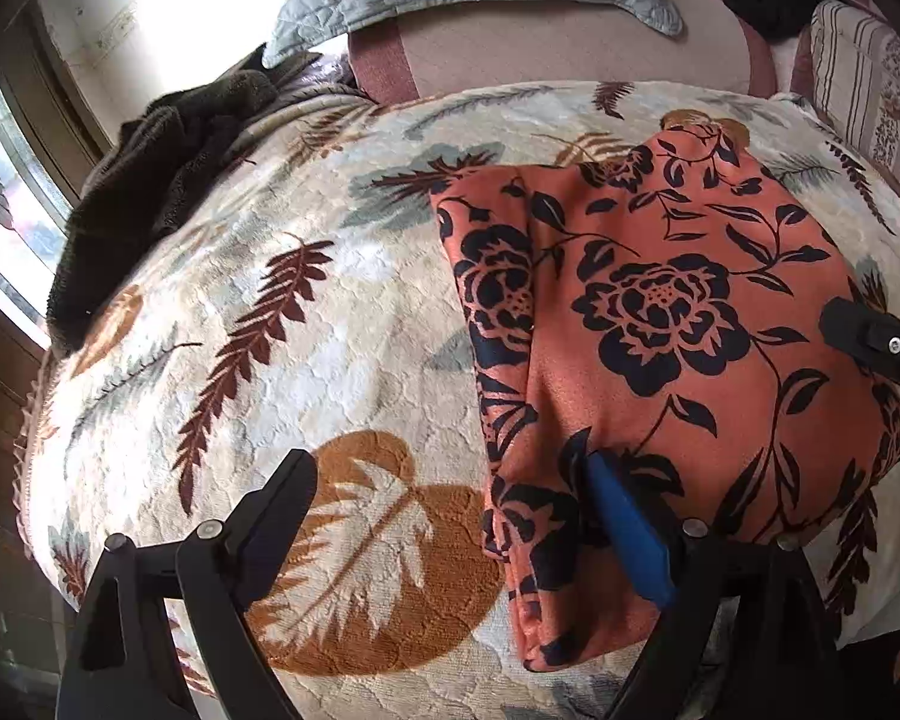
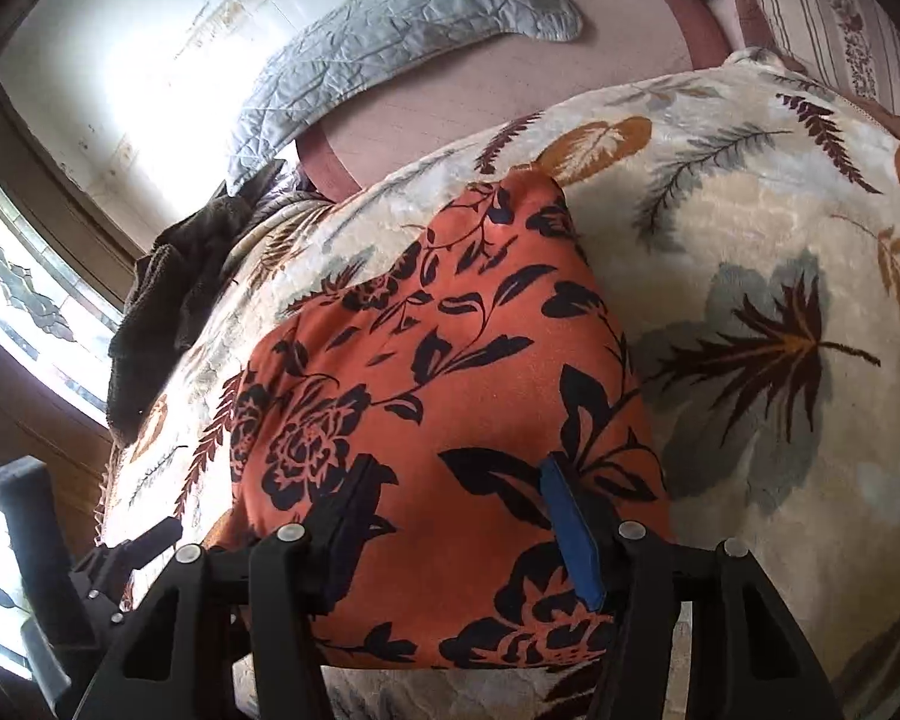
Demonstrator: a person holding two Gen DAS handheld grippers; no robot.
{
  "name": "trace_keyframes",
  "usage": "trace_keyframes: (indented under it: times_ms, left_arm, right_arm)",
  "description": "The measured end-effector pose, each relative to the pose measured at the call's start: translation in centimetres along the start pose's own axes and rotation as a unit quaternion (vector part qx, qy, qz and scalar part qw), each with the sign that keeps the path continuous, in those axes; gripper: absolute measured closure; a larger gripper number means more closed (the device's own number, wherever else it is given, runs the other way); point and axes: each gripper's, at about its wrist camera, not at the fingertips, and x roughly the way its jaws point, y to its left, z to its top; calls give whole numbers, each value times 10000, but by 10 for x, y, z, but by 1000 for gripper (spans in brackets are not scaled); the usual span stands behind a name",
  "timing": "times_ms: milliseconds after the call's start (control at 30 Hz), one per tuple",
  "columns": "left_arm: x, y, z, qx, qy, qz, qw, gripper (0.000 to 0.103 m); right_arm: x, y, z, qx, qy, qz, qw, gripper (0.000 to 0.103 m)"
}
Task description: Fold small clothes
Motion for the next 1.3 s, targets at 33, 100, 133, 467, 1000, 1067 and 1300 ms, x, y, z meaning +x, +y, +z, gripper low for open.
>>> trace_keyframes:
  times_ms: [33,100,133,467,1000,1067,1300]
  left_arm:
    - [-6,-2,1,122,-3,57,9999,12]
    - [-26,2,4,131,-115,-60,9998,12]
    - [-41,7,5,15,-278,-122,9995,12]
    - [-208,39,6,-668,-2185,316,9730,4]
    - [-300,90,-33,-1434,-2781,410,9489,0]
    - [-307,93,-36,-1460,-2847,431,9465,0]
    - [-324,100,-43,-1490,-3071,494,9387,0]
  right_arm:
    - [-3,-2,-3,73,-29,84,9999,43]
    - [-15,-4,-7,186,-151,180,9996,43]
    - [-26,-3,-8,160,-299,207,9992,43]
    - [-153,45,-32,-818,-1409,-271,9863,37]
    - [-268,128,-61,-1515,-2176,-455,9631,31]
    - [-275,135,-63,-1580,-2241,-456,9606,31]
    - [-282,145,-66,-1620,-2260,-400,9597,30]
